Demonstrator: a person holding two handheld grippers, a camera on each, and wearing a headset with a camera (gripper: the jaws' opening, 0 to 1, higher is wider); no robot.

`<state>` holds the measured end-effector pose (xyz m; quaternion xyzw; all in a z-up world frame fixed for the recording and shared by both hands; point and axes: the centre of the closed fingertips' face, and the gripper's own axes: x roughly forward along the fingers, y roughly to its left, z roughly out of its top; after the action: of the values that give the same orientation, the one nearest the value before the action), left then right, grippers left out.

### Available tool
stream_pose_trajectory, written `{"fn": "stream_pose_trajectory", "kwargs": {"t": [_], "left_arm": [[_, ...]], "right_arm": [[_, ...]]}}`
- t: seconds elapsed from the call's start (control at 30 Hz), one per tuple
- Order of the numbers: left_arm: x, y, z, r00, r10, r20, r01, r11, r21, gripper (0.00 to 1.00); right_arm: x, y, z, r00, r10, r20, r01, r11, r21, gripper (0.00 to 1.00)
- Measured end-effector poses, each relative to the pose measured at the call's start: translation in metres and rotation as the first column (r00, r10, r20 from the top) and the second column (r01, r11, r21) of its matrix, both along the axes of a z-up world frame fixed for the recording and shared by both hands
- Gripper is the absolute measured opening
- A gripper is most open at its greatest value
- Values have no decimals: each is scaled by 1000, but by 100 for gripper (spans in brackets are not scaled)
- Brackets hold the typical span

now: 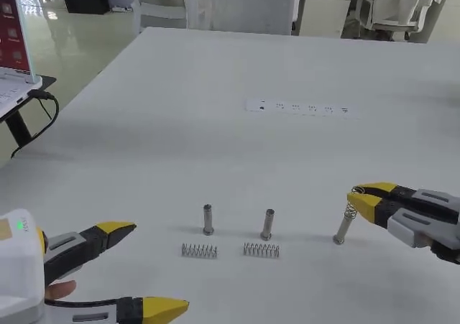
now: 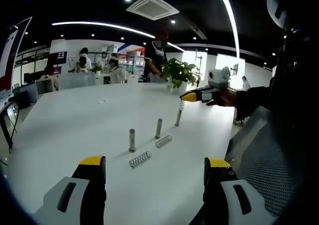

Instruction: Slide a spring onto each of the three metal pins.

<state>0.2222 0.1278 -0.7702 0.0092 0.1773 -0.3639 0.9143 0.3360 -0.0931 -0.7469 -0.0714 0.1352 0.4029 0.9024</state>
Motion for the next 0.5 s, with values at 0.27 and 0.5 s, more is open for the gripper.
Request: {"fn": "stream_pose_trajectory", "kwargs": {"t": [0.27, 0.5], "left_arm": [[0, 0, -1, 1000, 2, -2, -2, 1000, 3, 77], [0, 1, -1, 1000, 4, -4, -4, 1000, 4, 77]], "right_arm": [[1, -1, -6, 1000, -3, -12, 3, 1000, 4, 8], [3, -1, -9, 1000, -3, -13, 3, 1000, 0, 8]]}}
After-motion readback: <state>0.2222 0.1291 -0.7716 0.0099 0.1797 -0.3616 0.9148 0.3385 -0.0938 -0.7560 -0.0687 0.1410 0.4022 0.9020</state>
